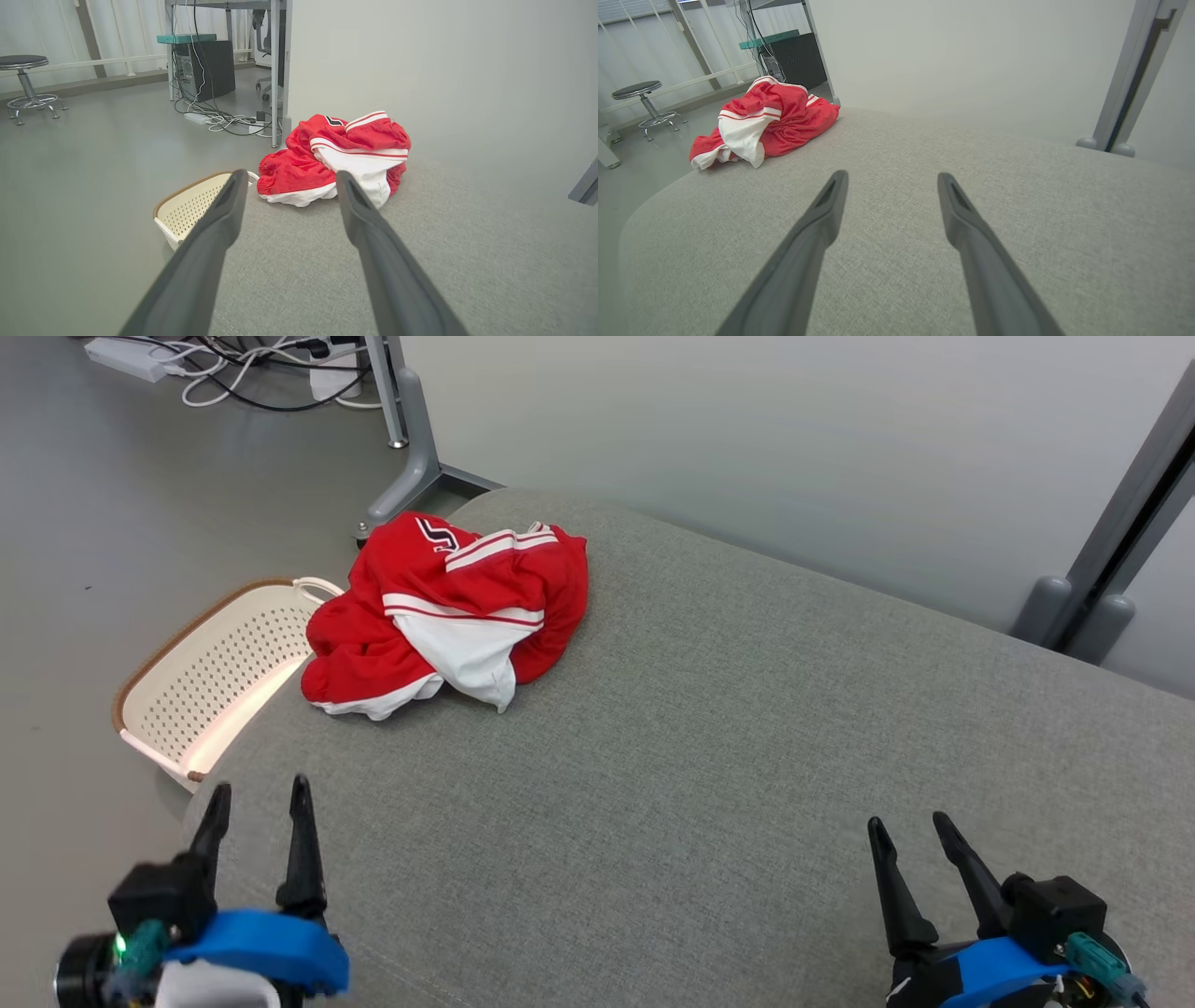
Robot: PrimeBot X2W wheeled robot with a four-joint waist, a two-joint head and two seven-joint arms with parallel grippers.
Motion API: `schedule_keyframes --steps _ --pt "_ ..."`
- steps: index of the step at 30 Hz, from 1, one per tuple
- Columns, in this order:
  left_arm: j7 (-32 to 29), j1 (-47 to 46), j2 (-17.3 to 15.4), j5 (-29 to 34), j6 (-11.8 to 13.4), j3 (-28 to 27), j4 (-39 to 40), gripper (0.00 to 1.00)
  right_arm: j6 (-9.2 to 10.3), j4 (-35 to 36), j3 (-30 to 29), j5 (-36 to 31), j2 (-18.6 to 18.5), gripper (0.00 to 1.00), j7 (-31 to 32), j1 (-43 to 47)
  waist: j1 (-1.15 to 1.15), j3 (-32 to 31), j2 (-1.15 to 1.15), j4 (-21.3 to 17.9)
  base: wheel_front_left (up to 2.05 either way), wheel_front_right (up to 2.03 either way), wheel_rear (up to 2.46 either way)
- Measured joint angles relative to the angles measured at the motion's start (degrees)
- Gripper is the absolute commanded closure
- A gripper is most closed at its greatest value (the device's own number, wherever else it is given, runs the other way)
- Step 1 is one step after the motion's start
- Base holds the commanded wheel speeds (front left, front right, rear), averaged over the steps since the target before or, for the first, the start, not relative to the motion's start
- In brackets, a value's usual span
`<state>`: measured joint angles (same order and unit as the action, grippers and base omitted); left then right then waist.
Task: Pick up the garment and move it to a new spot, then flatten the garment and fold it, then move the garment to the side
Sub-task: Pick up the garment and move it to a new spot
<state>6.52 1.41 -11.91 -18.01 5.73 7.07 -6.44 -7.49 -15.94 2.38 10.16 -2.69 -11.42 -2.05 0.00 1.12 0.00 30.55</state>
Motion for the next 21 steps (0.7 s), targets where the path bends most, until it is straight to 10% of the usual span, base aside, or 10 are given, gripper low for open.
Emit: schedule_keyframes --steps 9,21 --pt "-17.0 -17.5 -7.6 -3.5 -5.6 -0.4 3.6 0.00 0.01 1.9 -2.4 -0.4 0.0 0.00 0.1 1.2 -0.01 2.3 0.00 -1.3 0.00 0.00 0.00" --pt "-29.2 -36.0 -10.9 -13.6 -4.9 -8.3 -8.9 0.00 0.01 9.0 -2.2 -4.9 -0.1 0.00 4.1 -1.7 0.01 13.7 0.01 -12.2 0.00 0.00 0.00"
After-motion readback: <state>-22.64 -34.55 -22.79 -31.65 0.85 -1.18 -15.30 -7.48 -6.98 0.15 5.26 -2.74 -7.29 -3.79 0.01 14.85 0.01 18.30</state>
